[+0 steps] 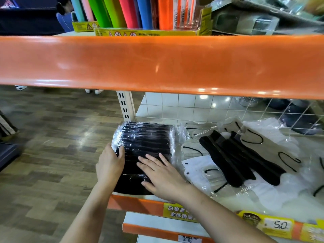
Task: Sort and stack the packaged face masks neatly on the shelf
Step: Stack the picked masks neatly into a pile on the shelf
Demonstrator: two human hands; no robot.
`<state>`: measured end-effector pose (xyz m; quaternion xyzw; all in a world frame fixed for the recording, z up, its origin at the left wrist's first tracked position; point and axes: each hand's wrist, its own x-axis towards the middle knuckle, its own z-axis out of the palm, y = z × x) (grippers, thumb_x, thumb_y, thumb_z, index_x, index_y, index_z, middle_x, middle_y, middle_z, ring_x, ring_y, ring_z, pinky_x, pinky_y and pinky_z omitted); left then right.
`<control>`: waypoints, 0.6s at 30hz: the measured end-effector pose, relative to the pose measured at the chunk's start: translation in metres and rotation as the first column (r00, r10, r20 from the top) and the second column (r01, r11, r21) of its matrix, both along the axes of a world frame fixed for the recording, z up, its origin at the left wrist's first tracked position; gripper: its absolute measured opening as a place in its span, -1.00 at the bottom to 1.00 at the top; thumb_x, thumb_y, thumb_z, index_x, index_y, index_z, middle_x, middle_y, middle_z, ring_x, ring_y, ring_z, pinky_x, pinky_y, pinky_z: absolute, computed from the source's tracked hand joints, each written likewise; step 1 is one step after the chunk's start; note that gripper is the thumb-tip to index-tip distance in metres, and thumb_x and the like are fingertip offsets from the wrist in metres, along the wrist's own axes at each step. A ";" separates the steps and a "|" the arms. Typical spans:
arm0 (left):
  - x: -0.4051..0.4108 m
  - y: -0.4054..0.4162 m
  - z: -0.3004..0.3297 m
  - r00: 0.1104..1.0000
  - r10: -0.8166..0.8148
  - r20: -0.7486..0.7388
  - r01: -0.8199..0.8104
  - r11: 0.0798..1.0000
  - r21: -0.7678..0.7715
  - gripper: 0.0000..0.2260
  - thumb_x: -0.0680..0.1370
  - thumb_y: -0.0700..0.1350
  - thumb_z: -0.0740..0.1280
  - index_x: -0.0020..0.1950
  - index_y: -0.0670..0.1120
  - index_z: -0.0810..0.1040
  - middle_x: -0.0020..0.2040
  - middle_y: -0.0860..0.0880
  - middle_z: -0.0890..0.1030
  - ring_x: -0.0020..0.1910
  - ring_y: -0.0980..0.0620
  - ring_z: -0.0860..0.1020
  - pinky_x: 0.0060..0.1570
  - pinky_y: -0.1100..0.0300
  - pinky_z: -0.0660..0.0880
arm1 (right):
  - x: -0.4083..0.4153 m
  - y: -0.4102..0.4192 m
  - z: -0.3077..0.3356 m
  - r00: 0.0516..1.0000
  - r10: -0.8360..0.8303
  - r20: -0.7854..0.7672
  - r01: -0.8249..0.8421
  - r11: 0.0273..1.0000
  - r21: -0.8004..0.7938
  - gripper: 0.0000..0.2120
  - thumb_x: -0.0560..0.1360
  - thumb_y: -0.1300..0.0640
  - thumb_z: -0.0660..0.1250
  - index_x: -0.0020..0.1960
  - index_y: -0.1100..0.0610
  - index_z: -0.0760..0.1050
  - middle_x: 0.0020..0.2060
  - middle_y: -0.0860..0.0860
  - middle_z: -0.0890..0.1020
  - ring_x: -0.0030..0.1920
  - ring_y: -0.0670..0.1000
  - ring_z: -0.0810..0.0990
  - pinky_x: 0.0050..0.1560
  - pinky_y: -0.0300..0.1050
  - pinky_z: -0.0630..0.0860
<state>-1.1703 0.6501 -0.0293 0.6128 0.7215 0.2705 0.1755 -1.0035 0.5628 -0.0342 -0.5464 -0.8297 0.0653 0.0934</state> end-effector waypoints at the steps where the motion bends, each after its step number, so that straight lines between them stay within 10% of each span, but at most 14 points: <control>1: 0.002 0.002 -0.001 1.000 -0.005 -0.024 0.006 1.000 0.012 -0.58 0.59 0.10 0.20 0.24 -0.21 0.38 0.18 -0.26 0.51 0.17 -0.28 0.46 0.05 -0.11 0.40 | 0.000 0.001 0.000 0.996 -0.065 -0.058 0.069 0.995 0.073 -0.45 0.61 -0.07 0.05 0.55 0.05 0.07 0.55 -0.07 0.01 0.54 -0.06 -0.12 0.52 0.12 -0.17; 3: 0.006 0.007 -0.005 0.999 -0.023 -0.036 0.024 1.000 0.016 -0.53 0.57 0.10 0.24 0.29 -0.24 0.35 0.24 -0.27 0.46 0.23 -0.29 0.42 0.11 -0.14 0.38 | 0.001 0.003 0.004 0.910 -0.312 -0.273 0.367 0.913 0.178 -0.45 0.59 -0.02 0.08 0.54 0.09 0.11 0.55 -0.02 0.05 0.54 -0.01 -0.02 0.51 0.14 0.02; 8: 0.016 0.014 -0.016 1.000 0.007 -0.028 -0.008 1.000 -0.018 -0.44 0.57 0.15 0.19 0.39 -0.24 0.26 0.34 -0.27 0.39 0.30 -0.28 0.38 0.18 -0.17 0.35 | 0.021 0.024 0.021 0.428 -0.651 -0.627 0.567 0.734 -0.374 -0.24 0.58 -0.01 0.26 0.56 0.20 -0.12 0.55 0.10 -0.03 0.54 0.04 -0.05 0.51 -0.08 -0.06; 14: 0.024 0.019 -0.019 1.000 0.002 -0.031 -0.002 1.000 -0.007 -0.46 0.58 0.15 0.17 0.35 -0.25 0.29 0.26 -0.30 0.43 0.22 -0.31 0.43 0.12 -0.15 0.37 | 0.027 0.044 0.020 0.319 -0.673 -0.668 0.482 0.721 -0.497 -0.37 0.54 0.16 0.29 0.52 0.19 0.09 0.44 0.09 0.32 0.41 0.04 0.30 0.30 -0.25 0.19; 18: 0.031 0.027 -0.018 0.999 -0.050 -0.005 0.050 0.998 0.032 -0.51 0.57 0.13 0.20 0.30 -0.24 0.32 0.20 -0.28 0.46 0.15 -0.31 0.47 0.06 -0.15 0.43 | 0.027 0.045 0.016 0.283 -0.660 -0.696 0.507 0.719 -0.476 -0.32 0.54 0.24 0.27 0.55 0.17 0.00 0.50 0.06 0.19 0.48 0.04 0.18 0.48 -0.11 0.11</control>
